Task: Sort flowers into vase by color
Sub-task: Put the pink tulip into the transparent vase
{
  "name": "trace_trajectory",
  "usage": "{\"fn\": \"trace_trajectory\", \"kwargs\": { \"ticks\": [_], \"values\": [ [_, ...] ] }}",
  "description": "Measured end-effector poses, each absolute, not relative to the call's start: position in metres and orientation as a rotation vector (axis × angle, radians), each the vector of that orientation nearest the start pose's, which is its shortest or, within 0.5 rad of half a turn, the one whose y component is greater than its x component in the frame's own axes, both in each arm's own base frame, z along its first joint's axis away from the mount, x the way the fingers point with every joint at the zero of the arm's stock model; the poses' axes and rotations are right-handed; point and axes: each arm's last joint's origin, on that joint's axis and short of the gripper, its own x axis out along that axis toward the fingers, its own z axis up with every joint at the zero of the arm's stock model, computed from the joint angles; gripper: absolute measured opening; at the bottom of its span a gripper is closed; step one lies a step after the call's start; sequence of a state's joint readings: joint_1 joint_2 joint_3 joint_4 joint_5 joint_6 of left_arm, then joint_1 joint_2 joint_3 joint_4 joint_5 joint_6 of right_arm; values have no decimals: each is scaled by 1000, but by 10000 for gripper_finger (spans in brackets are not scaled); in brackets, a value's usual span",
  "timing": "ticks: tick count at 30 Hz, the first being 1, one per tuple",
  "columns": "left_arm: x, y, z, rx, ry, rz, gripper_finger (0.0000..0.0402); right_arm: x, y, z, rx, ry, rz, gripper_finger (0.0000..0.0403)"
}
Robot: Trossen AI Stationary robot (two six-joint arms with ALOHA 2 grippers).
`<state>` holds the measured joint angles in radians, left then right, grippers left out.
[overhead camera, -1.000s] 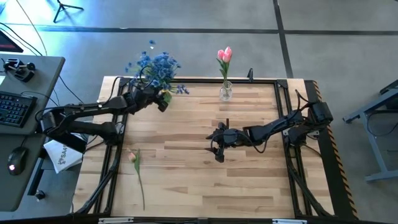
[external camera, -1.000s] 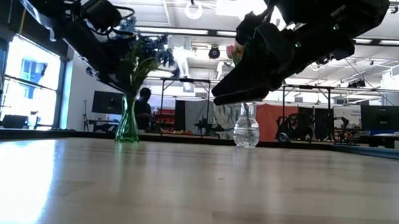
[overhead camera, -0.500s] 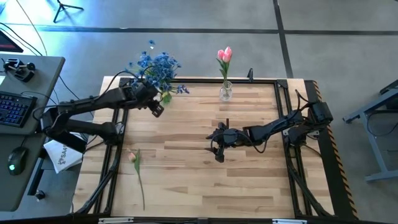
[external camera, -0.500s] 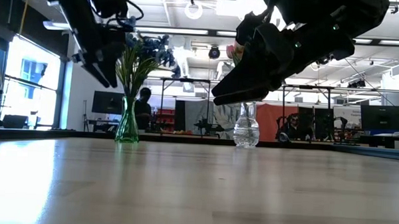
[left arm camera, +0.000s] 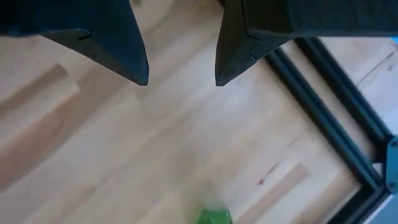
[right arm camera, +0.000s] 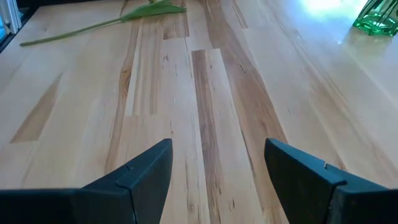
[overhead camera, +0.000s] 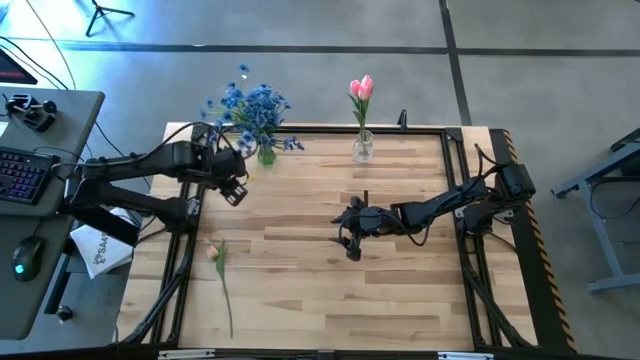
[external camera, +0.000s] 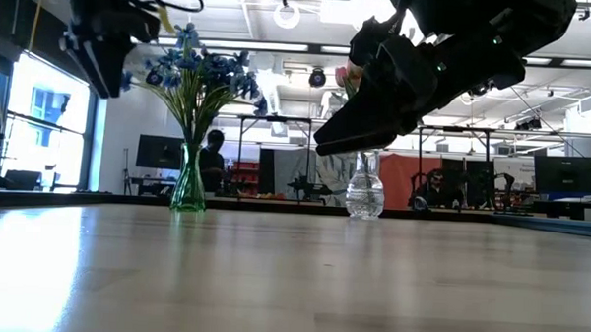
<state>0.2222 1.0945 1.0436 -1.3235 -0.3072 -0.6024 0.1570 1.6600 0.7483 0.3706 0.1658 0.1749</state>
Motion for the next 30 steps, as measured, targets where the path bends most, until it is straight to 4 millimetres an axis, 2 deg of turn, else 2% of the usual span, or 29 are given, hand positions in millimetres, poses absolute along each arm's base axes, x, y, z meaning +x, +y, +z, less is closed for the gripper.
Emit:
{"fn": "trace_trajectory", "kwargs": {
  "ticks": [6,9,15,18,23,27,30],
  "values": [
    [153,13,306,-524,1251,720,174,320,47,160,55,533,-44,249],
    [152,-10,306,-612,1282,637,174,320,48,160,34,536,-35,249],
    [150,-64,296,-741,1284,603,174,320,48,160,1,535,-26,249],
    [150,-94,282,-773,1255,561,174,320,48,160,-24,534,-19,249],
    [147,-136,238,-818,1261,568,174,320,48,160,-46,533,-13,249],
    [141,-150,201,-896,1339,732,174,320,48,161,-45,525,-13,249],
    [134,-148,179,-873,1400,855,174,321,48,161,-44,517,-12,249]
  ]
}}
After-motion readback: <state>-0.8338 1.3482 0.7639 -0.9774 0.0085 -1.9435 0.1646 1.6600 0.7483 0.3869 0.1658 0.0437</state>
